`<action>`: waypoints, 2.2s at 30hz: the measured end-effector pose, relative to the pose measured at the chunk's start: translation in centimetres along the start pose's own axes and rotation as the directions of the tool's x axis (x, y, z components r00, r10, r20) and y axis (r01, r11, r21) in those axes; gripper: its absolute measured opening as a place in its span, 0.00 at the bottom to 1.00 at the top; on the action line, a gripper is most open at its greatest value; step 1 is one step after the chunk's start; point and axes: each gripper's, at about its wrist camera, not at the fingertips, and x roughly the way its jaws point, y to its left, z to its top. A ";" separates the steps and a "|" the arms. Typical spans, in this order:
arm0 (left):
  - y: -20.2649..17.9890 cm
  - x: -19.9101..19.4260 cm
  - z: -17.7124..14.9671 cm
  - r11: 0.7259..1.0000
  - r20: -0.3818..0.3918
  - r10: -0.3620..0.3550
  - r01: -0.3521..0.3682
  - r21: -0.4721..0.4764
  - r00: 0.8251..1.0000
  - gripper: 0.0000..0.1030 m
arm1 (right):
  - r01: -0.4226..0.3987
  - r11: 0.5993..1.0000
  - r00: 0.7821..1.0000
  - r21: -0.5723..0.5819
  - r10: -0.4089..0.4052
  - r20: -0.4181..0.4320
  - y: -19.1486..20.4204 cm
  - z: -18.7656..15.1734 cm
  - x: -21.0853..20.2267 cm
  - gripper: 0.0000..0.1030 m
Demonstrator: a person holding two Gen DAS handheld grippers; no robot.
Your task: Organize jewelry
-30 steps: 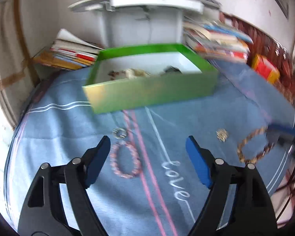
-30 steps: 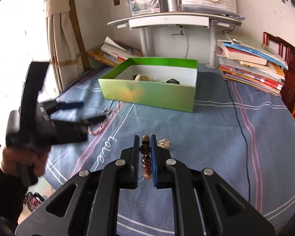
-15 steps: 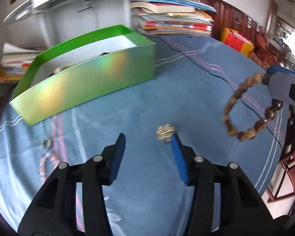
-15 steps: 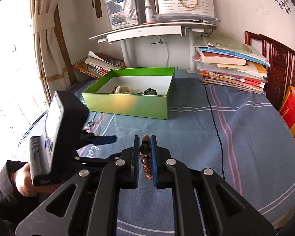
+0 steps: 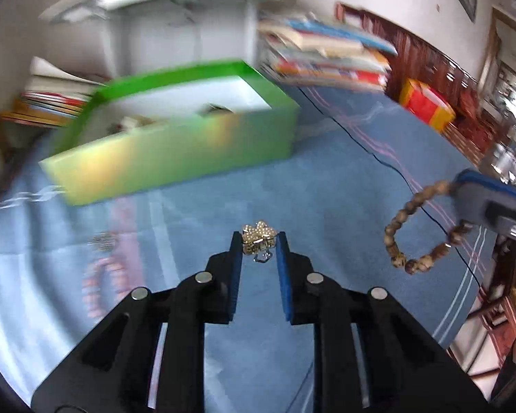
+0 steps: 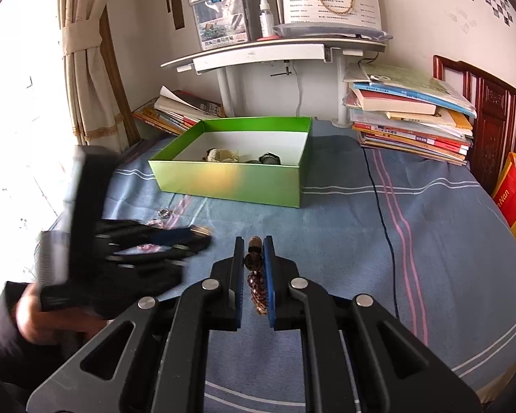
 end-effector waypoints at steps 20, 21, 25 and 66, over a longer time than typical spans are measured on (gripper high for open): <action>6.0 -13.7 -3.7 0.974 0.167 0.173 -0.143 -0.178 0.971 0.19 | -0.046 0.998 0.998 -0.039 0.047 0.037 4.9 0.1 -0.9 0.11; 6.0 -13.6 -3.8 0.975 0.166 0.169 -0.139 -0.175 0.971 0.19 | -0.043 0.998 0.998 -0.039 0.045 0.036 4.9 0.0 -0.9 0.11; 5.9 -13.5 -3.8 0.977 0.167 0.158 -0.130 -0.169 0.973 0.19 | -0.038 0.999 0.999 -0.035 0.039 0.036 4.9 -0.1 -1.0 0.11; 13.0 0.9 14.5 0.980 0.087 0.155 -0.142 -0.142 0.984 0.20 | 0.005 0.998 0.996 -0.056 -0.001 0.084 0.4 14.9 11.5 0.11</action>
